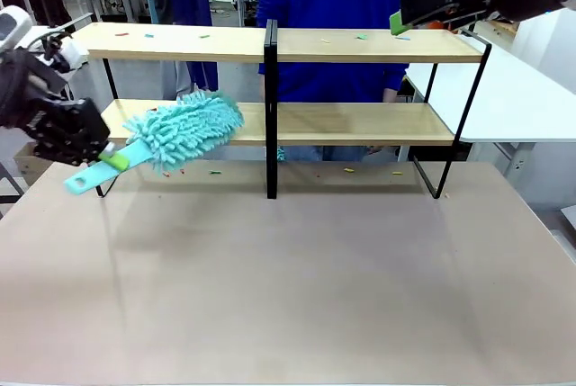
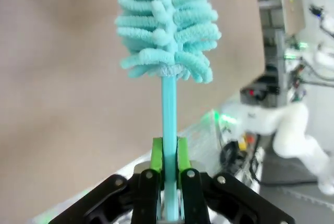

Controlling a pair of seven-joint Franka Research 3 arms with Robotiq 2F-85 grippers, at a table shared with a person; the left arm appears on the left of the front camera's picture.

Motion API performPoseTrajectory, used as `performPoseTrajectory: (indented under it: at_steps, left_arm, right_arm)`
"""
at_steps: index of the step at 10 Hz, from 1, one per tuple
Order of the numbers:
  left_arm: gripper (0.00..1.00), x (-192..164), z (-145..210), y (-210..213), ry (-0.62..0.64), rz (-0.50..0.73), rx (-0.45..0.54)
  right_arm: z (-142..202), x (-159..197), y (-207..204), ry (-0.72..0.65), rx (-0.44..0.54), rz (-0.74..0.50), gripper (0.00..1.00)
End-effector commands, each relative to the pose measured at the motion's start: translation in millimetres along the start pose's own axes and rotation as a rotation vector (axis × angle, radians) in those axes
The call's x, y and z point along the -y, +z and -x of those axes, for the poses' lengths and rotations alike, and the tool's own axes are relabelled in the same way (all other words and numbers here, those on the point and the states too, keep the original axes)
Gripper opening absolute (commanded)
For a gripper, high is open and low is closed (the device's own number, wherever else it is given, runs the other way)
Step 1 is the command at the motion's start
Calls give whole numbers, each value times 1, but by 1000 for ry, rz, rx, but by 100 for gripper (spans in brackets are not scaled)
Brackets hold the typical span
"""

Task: Clean the shelves.
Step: Clean a randomly selected level of the Shelf with the Duster.

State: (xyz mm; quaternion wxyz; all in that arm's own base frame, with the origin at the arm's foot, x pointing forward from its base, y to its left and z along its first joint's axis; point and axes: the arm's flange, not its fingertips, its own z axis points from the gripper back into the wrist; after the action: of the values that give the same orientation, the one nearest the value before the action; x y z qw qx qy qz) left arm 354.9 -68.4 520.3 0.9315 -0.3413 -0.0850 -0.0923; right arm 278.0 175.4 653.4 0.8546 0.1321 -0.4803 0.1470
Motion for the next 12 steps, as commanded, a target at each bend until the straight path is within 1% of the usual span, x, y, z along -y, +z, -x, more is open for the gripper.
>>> performPoseTrajectory:
  at_steps: [1, 3, 4, 6, 8, 10, 11, 12]
  left_arm:
    - [12, 0, -9, -11, 37, -33, 134]
    - [12, -7, -19, -19, 84, -89, 209]
    - [12, -8, -25, -27, 87, -126, 215]
    - [12, -11, -38, -40, 94, -146, 166]
    - [12, -16, -46, -45, 108, -151, 135]
    - [12, -18, -48, -46, 135, -183, 152]
    - [12, -19, -48, -44, 177, -213, 168]
    - [12, -22, -47, -42, 258, -253, 192]
  right_arm:
    - [0, 1, 0, -2, 1, 1, 100]
    - [0, 1, 0, -2, 1, 1, 100]
    - [0, 1, 0, -2, 1, 1, 100]
    - [0, 1, 0, -2, 1, 1, 100]
    - [0, 1, 0, -2, 1, 1, 100]
    - [0, 1, 0, -2, 1, 1, 100]
    - [0, 1, 0, -2, 1, 1, 100]
    - [0, 1, 0, -2, 1, 1, 100]
